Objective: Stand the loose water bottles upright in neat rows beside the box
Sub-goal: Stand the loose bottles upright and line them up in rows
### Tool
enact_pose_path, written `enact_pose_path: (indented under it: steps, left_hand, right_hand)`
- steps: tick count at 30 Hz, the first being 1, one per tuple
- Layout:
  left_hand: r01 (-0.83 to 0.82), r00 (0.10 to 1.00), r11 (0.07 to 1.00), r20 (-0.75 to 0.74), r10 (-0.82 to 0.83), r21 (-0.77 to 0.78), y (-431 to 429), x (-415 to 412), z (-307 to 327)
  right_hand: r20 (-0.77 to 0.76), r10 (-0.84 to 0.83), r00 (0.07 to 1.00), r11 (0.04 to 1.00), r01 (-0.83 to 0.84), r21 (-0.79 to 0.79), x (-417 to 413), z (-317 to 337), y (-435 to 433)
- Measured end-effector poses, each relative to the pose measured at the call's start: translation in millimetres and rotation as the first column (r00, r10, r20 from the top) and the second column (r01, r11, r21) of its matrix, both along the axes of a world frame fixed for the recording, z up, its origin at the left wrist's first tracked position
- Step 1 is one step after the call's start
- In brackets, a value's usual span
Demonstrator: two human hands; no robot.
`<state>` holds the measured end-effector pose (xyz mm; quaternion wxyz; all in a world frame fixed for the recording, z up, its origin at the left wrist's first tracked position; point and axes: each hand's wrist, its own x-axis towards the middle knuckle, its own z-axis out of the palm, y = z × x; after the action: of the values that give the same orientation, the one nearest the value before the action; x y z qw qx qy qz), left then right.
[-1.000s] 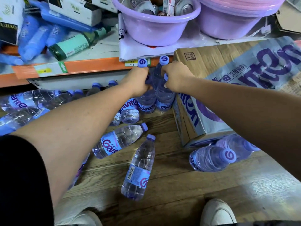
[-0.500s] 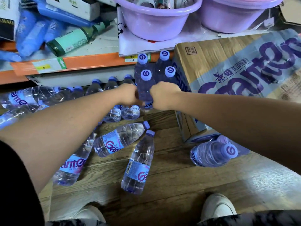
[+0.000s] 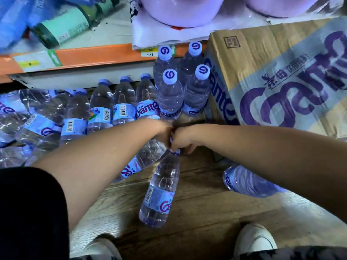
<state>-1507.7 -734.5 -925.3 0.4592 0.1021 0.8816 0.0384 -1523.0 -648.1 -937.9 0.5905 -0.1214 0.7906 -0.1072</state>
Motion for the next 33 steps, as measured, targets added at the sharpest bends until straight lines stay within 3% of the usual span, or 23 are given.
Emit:
enact_pose_path:
  steps: [7,14,19,23,28,33]
  left_hand:
    - [0.19,0.981,0.972,0.001,-0.192,-0.138,4,-2,-7]
    - [0.22,0.972,0.964,-0.048,-0.23,-0.152,5,-3,20]
    - [0.091,0.982,0.982,-0.148,-0.116,-0.168,-17,2,44]
    - [0.03,0.973,0.984,-0.22,-0.069,-0.176,-22,6,61]
    - [-0.01,0.941,0.997,-0.337,-0.016,-0.075,-11,4,90]
    - [-0.14,0.891,0.982,-0.416,0.182,0.128,-10,1,106]
  right_hand:
    - [0.104,-0.19,0.976,0.981,0.194,-0.028,15,-14,-2]
    - [0.13,-0.205,0.97,0.978,0.207,0.001,11,8,-3]
    - [-0.002,-0.089,0.996,0.996,0.089,-0.013,-2,47,-5]
    - [-0.113,-0.127,0.985,0.991,0.12,-0.063,-13,78,-4]
    - [-0.24,-0.181,0.954,0.978,0.148,-0.148,-21,111,1]
    - [-0.394,-0.127,0.91,0.986,0.075,-0.146,-21,127,9]
